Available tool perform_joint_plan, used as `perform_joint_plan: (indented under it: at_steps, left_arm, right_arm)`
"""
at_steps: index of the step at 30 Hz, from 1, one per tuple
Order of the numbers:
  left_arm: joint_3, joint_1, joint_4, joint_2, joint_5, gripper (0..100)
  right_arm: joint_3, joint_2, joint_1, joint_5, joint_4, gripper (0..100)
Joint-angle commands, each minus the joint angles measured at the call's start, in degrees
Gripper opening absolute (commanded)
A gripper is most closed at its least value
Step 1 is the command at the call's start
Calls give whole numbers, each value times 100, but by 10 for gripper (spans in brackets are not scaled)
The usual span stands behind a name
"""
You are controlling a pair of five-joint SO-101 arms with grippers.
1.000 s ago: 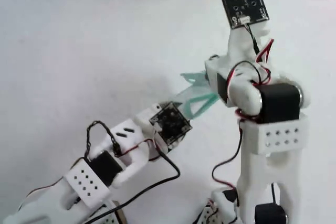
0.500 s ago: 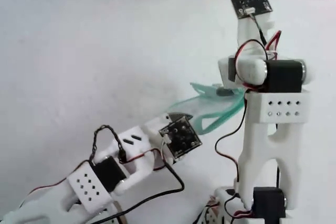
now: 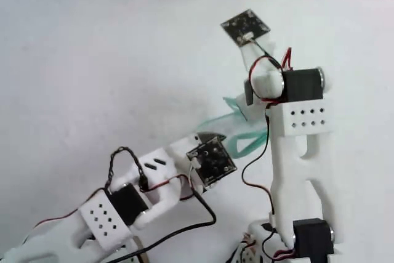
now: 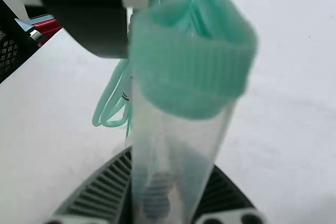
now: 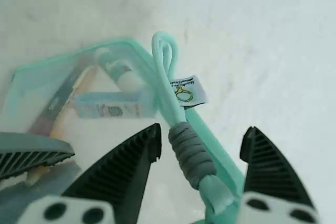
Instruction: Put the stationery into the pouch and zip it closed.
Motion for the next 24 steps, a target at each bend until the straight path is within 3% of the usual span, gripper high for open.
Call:
perform_joint_plan:
  at_steps: [1,8,11,13,16,24]
  left_arm:
    - [97,312,211,101,-9,24]
    - [97,312,220,101,-9,24]
    - [97,312,211,101,-9,24]
    - [97,312,211,101,-9,24]
    - [97,312,211,101,-9,24]
    - [97,303,211,101,-9,24]
  right_arm:
    - [360,-66,136,668,48,237]
    - [1213,-13,699,1758,48,108]
    - [1319,-13,787,1934,40,25]
    - [1319,-22,760,1943,31,22]
    - [1125,-66,743,1873,22,19]
    - [-809,-66,884,396,22,19]
